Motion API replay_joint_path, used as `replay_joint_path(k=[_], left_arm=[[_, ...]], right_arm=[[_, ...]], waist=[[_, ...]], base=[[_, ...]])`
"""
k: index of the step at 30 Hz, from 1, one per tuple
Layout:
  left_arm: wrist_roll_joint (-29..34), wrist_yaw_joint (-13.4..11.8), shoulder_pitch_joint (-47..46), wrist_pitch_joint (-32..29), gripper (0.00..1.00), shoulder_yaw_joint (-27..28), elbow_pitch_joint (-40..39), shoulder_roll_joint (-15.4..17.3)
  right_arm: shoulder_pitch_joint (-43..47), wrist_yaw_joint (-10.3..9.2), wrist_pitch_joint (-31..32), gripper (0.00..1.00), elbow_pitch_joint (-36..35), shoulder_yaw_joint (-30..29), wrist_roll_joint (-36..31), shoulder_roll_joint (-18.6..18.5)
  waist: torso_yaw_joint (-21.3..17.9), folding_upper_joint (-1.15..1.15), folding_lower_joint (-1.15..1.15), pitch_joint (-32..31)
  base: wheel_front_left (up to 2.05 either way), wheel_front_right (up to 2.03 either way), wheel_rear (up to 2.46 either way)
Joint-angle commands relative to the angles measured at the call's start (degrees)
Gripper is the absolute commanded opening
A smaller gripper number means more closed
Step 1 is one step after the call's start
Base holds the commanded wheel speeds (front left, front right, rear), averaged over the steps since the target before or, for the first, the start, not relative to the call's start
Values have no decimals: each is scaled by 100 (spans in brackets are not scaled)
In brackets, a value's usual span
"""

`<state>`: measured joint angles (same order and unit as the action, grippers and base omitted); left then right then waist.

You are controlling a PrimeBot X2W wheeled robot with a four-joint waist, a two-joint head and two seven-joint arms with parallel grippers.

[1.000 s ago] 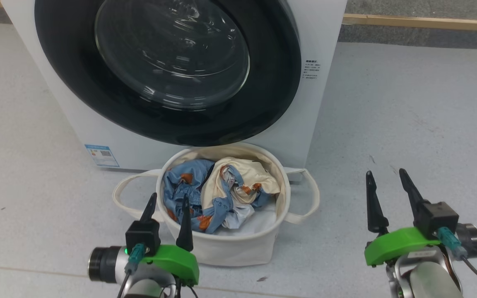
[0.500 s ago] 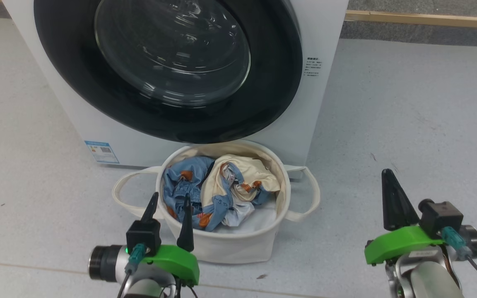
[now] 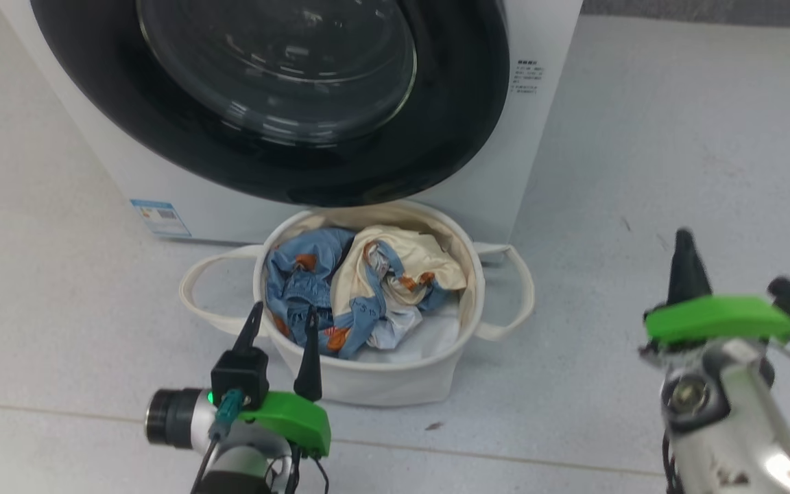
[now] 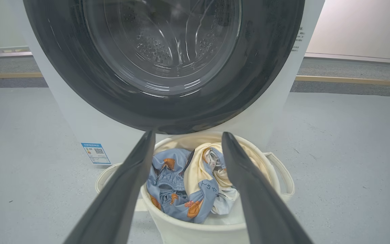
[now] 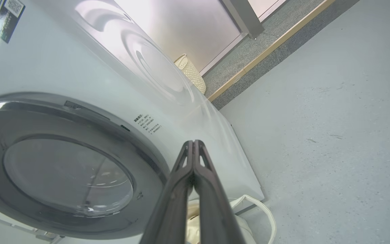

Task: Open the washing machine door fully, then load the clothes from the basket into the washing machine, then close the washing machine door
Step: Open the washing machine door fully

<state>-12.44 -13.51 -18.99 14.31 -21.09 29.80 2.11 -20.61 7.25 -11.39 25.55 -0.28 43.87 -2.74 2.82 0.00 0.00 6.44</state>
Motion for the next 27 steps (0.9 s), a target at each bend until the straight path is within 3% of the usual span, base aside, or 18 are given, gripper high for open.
replay_joint_path(k=[1, 4, 8, 18, 27], left_arm=[[64, 19, -374, 69, 100, 181, -224, 76], [62, 9, -492, 69, 100, 119, -255, 76], [19, -32, -662, 69, 100, 21, -341, 76], [-93, -125, -982, 69, 100, -177, -584, 76], [-259, -246, -1084, 69, 100, -393, -690, 76]], right_arm=[[-650, 24, 145, 0, -33, -55, 278, -14], [-1210, 24, 593, 0, 260, -371, 1080, -14], [-1937, 24, 1222, 0, 531, -558, 1628, -158], [-3263, 24, 2429, 0, 558, -591, 2500, -371], [-3813, 24, 3540, 0, 564, -610, 3191, -539]], waist=[[13, 0, 0, 267], [66, 0, 0, 493], [154, 0, 0, 845], [345, 0, 0, 1672], [567, 0, 0, 2015]], base=[[0, 0, 0], [0, 0, 0], [0, 0, 0], [0, 0, 0], [0, 0, 0]])
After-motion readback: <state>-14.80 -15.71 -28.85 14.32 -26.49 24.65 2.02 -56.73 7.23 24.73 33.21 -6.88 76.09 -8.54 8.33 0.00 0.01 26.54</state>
